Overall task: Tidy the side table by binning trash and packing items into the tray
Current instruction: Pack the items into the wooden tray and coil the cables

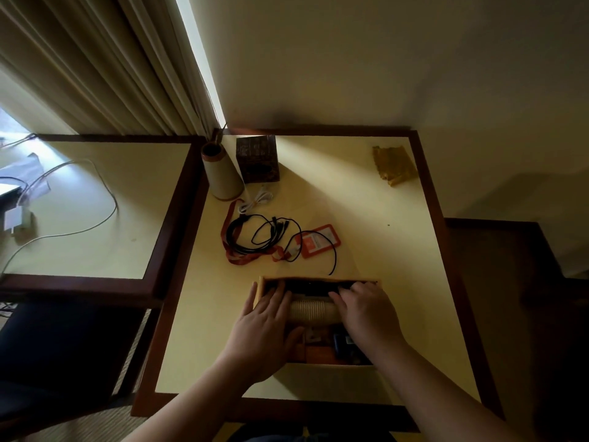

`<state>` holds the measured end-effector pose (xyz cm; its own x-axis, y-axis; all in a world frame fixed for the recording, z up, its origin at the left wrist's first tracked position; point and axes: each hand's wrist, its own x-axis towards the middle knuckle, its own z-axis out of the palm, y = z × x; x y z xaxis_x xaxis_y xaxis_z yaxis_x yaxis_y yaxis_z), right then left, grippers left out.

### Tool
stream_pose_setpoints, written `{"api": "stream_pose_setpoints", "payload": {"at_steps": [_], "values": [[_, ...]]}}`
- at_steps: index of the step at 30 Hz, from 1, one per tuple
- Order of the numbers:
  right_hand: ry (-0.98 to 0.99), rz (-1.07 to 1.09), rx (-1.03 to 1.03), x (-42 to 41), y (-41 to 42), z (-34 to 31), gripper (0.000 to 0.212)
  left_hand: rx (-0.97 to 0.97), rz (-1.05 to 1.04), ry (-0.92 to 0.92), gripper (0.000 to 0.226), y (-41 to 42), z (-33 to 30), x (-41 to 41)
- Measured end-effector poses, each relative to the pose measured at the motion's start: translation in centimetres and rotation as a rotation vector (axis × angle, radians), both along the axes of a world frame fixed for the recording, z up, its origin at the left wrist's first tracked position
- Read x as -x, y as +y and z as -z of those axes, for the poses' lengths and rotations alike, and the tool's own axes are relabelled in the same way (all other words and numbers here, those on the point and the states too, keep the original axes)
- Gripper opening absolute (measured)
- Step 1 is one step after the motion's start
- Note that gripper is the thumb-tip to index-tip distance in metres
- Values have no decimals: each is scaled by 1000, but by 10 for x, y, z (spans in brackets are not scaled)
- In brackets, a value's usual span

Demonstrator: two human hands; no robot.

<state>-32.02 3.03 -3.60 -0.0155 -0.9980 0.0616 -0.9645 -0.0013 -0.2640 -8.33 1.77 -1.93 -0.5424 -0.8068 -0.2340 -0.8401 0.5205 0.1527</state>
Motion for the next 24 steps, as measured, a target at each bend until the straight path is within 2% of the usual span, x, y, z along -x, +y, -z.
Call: {"api": "stream_pose_setpoints", "payload": {"at_steps": [5, 10, 14, 18, 24], "values": [[45, -16, -143, 2, -3, -6, 39, 10, 15, 14, 93, 1, -1, 3], [6, -62, -285, 5, -5, -16, 36, 55, 31, 10, 89, -2, 5, 4], [-134, -76, -198, 14, -15, -35, 29, 61, 16, 0, 82, -4, 6, 4], [-223, -62, -48, 32, -45, -49, 28, 110, -49, 74, 65, -4, 8, 1], [-297, -64, -85, 57, -93, -43, 21, 213, -210, 202, 43, -7, 12, 9]]}}
